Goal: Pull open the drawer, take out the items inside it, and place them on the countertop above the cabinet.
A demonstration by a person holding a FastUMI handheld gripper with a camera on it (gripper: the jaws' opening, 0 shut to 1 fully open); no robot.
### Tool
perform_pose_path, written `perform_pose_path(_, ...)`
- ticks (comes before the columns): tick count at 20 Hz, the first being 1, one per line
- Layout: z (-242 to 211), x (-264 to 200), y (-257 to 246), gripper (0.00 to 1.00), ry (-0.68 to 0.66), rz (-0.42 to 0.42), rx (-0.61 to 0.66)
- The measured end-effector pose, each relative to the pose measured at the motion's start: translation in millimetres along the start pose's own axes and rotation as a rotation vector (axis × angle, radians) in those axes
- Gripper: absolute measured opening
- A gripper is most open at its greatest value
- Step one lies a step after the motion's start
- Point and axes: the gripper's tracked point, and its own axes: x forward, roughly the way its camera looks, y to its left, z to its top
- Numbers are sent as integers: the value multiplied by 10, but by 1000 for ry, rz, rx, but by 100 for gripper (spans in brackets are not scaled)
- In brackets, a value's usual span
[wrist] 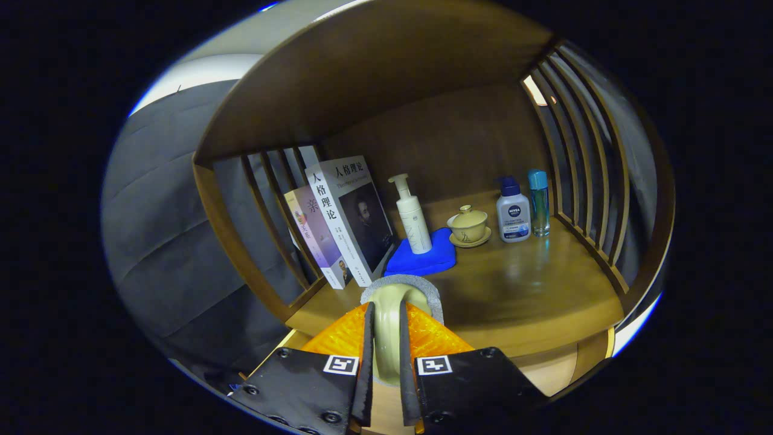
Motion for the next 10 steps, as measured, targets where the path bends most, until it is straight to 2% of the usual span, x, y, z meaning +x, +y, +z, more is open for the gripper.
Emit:
perform_pose_path(4, -91, 304, -120, 21, 45, -41, 20)
perform_pose_path(8, -178, 496, -218, 26, 54, -78, 3)
perform_pose_path(10, -153, 469, -257, 50, 34, -94, 1)
